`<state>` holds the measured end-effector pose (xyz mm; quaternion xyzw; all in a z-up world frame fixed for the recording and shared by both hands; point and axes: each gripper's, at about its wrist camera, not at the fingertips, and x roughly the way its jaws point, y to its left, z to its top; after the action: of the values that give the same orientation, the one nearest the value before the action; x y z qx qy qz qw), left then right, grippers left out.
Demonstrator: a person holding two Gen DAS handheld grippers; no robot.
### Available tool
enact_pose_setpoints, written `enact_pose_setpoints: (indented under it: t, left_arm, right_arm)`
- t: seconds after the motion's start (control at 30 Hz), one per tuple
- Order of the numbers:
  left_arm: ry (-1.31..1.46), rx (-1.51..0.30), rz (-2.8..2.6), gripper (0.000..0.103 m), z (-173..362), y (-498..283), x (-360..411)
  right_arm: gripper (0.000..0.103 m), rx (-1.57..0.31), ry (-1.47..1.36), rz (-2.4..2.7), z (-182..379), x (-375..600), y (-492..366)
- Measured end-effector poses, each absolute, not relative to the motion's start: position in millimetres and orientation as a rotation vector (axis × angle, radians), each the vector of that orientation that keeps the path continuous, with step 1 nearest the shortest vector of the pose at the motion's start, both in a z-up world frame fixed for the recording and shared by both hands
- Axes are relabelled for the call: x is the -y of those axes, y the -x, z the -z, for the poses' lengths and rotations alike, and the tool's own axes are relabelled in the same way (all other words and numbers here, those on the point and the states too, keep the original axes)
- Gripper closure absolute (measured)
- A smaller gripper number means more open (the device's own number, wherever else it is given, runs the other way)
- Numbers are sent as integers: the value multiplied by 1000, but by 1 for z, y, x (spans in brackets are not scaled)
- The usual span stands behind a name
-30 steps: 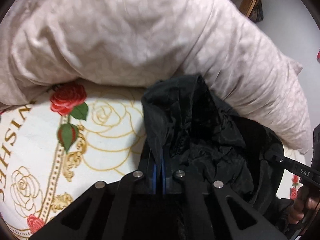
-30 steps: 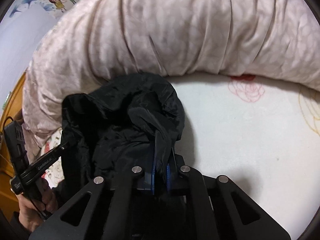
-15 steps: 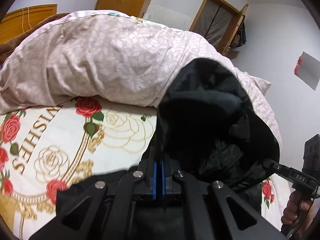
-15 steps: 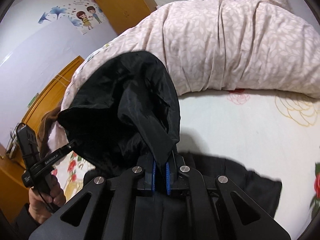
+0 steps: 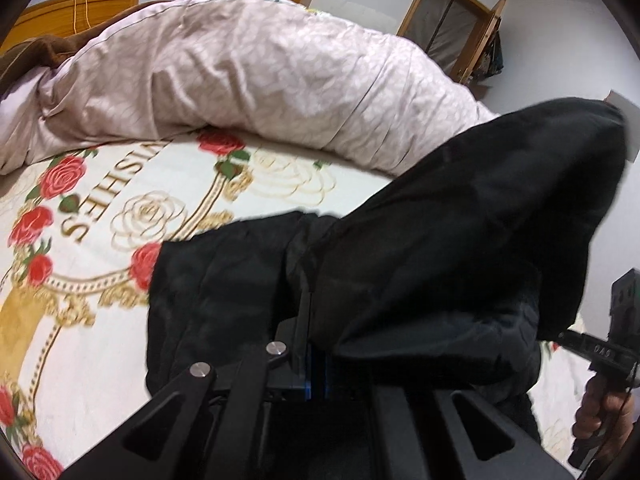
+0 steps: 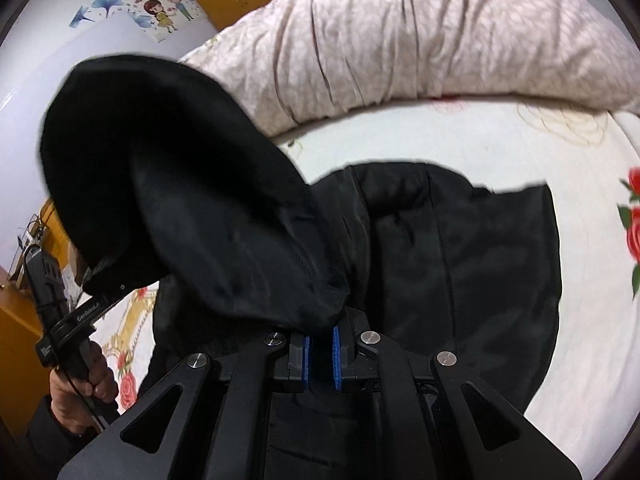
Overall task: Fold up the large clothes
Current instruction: 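Fold the lifted hood down toward the jacket hem with both tools, then lay the hood onto the jacket body and press it with both tools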
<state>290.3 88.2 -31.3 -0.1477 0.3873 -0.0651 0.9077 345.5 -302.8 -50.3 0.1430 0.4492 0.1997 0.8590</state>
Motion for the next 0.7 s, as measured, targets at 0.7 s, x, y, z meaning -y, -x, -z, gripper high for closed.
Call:
enact_pose_setpoints:
  t: [0.7]
  left_arm:
    - [321, -894, 56, 74, 70, -219, -112]
  right_arm:
    - [83, -1035, -407, -354, 80, 326, -301]
